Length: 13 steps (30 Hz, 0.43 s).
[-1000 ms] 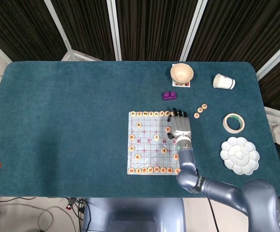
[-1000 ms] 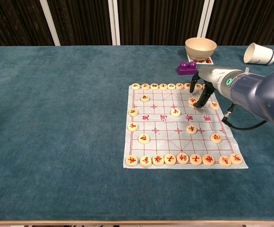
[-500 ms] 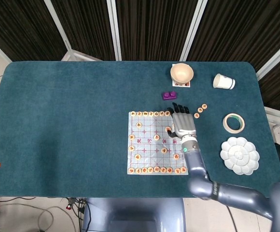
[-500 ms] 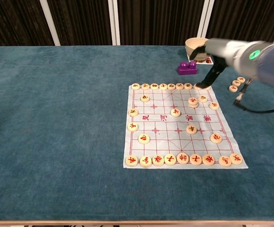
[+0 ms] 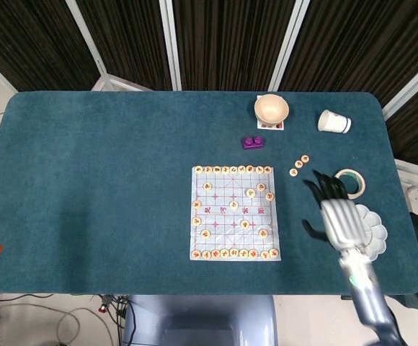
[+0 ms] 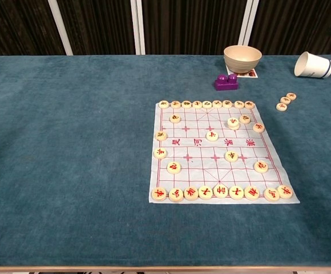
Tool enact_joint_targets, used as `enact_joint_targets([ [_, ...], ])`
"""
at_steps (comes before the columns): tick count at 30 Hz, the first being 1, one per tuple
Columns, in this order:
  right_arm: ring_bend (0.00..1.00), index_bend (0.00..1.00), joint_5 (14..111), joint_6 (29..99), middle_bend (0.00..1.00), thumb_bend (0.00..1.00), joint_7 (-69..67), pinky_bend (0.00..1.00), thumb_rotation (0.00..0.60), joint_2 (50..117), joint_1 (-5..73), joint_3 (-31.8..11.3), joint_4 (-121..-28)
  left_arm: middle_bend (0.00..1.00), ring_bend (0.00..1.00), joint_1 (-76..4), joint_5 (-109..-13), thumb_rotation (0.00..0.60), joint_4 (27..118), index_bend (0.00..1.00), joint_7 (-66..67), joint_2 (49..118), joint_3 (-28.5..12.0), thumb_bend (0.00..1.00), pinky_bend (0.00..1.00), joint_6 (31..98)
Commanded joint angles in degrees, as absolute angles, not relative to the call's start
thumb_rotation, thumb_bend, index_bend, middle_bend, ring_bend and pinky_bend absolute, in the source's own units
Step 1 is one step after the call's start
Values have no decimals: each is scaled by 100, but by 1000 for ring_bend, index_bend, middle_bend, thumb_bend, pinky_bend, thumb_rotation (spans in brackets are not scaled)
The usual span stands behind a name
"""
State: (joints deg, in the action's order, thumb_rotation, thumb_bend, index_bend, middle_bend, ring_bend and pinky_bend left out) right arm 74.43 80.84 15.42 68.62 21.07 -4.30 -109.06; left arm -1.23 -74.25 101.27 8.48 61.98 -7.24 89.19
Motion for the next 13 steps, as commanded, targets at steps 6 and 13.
enact_joint_targets([
  [6,0,139,9191,9733,0,378,688,47,600,7212,495,782,-9663,0,0,-120,-7320,600,10108,79,806,6197,-775,0,4,8904],
  [13,0,139,9401,9912,0,378,819,46,600,7190,358,655,-9542,0,0,-147,-7254,600,10128,79,841,6194,-787,0,4,8836],
])
